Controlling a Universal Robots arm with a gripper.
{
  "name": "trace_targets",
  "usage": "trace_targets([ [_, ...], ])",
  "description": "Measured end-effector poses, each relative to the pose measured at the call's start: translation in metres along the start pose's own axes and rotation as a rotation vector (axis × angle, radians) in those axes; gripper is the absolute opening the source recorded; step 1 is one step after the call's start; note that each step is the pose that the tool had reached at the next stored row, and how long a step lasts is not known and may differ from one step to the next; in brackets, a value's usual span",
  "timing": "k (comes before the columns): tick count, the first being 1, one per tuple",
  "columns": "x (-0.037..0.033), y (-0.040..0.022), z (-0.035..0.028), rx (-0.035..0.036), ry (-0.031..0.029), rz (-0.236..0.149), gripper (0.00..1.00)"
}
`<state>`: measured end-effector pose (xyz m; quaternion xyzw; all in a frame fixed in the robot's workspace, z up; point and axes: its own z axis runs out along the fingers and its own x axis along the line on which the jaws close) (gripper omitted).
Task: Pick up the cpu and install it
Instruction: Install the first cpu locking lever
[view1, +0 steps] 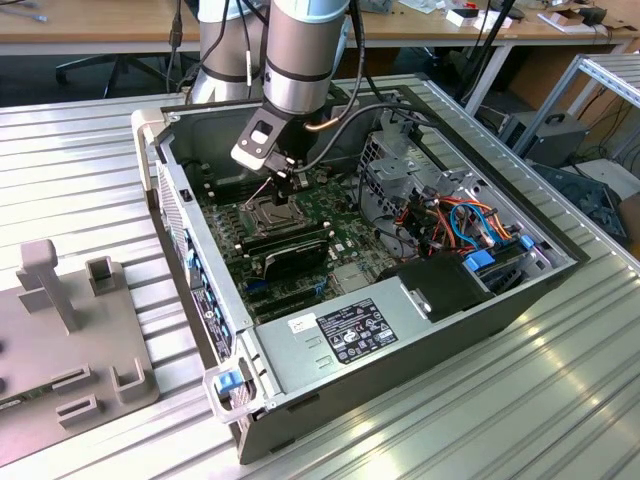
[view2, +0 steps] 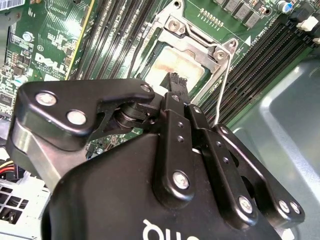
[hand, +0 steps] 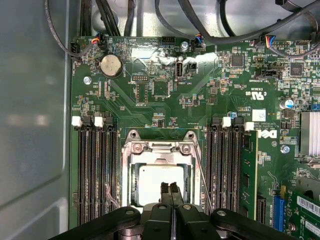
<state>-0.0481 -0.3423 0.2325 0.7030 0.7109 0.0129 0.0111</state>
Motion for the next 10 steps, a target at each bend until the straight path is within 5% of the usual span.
trace_targets([
  [10,0.0001,-0.009,-0.0003,0.0,-0.0001,0.0,0.11],
])
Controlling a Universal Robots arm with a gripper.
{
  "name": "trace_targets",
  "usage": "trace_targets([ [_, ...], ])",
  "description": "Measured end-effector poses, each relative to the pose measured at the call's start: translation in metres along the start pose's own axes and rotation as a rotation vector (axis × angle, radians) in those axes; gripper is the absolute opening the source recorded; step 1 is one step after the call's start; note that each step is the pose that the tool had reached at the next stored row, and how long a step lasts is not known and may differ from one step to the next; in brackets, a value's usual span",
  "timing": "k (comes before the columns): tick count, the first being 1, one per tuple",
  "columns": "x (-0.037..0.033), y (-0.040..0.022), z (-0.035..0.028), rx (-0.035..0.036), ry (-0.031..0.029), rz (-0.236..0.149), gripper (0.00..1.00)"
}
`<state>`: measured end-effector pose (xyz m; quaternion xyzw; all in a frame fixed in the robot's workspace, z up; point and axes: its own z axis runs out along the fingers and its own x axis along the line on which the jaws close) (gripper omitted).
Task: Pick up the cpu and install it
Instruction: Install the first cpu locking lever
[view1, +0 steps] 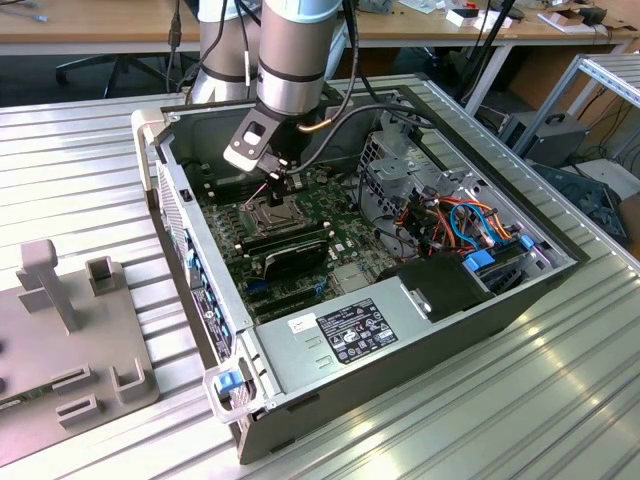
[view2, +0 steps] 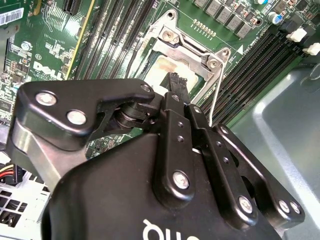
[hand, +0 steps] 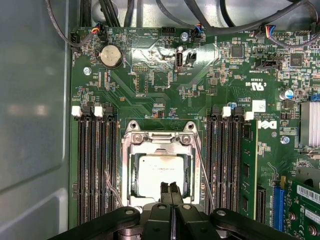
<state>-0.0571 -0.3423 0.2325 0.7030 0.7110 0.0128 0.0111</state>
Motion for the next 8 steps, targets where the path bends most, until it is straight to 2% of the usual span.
trace_targets([
  [8,0.0001,-0.0006,-0.0011,0.0,0.0001,0.0,0.11],
])
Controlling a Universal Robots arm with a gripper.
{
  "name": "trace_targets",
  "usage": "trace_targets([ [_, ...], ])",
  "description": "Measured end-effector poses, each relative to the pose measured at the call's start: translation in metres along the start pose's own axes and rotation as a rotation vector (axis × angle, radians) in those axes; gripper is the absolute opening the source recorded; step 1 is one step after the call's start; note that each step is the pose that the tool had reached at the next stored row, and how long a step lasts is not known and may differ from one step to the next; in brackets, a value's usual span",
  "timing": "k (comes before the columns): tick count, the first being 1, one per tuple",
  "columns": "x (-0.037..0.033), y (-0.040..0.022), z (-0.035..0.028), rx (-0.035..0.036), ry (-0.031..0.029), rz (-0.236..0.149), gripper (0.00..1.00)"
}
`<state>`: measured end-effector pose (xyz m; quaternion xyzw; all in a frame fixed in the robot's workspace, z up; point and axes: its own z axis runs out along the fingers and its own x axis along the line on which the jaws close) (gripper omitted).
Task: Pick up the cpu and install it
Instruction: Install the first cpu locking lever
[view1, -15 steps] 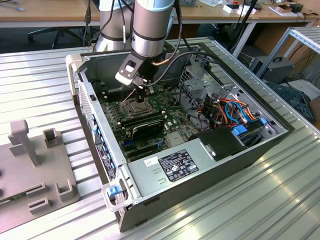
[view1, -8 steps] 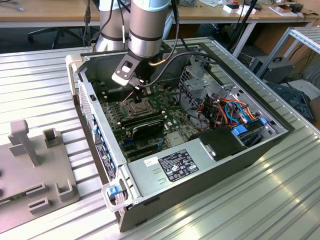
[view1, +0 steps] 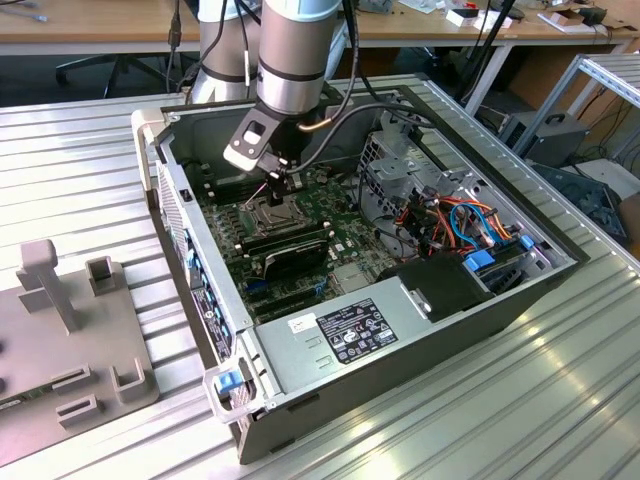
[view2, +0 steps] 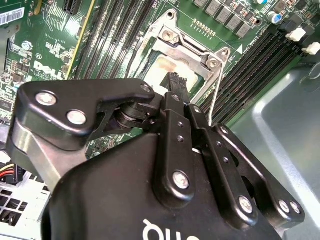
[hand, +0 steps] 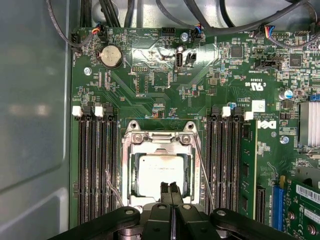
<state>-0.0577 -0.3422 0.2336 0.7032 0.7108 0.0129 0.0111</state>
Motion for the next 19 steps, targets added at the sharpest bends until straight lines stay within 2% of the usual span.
trace_targets([
  [7,0.0037,-0.0045,0.0003,0.0,-0.0001,0.001,0.11],
  [12,0.0114,-0.0079,0.001,0.0,-0.0001,0.003,0.11],
  [16,0.0214,-0.0087,0.0016,0.0,-0.0002,0.003,0.11],
  [19,0.0249,-0.0097,0.0018,-0.0001,-0.0001,0.004,0.11],
])
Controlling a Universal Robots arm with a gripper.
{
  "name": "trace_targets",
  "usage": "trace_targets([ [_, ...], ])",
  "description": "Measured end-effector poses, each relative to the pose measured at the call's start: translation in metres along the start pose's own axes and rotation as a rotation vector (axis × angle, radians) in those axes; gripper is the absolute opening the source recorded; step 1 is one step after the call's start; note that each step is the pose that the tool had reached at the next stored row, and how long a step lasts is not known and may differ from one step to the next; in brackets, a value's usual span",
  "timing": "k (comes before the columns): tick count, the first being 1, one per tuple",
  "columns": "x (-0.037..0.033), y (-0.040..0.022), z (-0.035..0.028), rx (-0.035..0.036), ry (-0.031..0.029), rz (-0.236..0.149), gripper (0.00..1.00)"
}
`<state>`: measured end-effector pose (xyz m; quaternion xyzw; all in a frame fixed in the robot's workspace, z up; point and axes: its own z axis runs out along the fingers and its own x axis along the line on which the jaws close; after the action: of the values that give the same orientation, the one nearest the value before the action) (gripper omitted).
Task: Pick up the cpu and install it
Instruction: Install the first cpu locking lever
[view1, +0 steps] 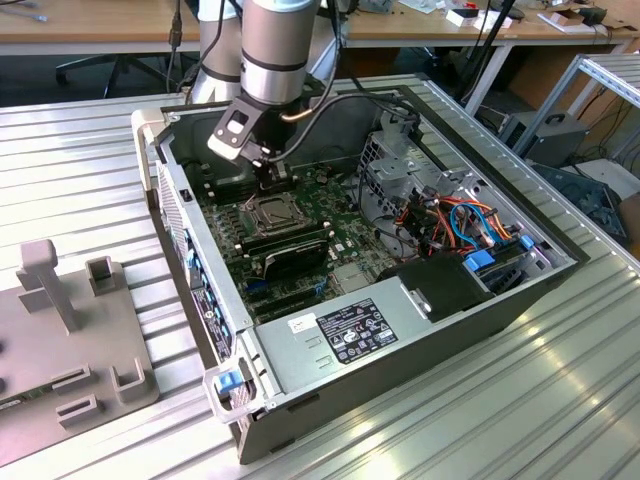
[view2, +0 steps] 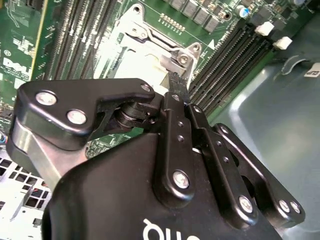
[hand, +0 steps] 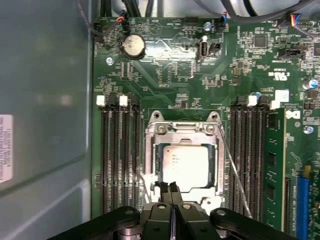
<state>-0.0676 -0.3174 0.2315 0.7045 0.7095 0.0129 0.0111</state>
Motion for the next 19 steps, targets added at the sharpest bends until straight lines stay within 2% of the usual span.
trace_targets([
  [7,0.0046,-0.006,-0.0002,0.0001,-0.0001,0.001,0.11],
  [8,0.0165,-0.0062,0.0001,0.0001,-0.0002,0.002,0.11],
  [9,0.0071,-0.0065,0.0001,0.0001,-0.0001,0.002,0.11],
  [10,-0.0084,-0.007,0.0,0.0001,-0.0002,0.002,0.11],
  [13,-0.0151,-0.0073,0.0,0.0001,-0.0001,0.002,0.11],
  [19,-0.0162,-0.0073,0.0,0.0001,-0.0002,0.0,0.11],
])
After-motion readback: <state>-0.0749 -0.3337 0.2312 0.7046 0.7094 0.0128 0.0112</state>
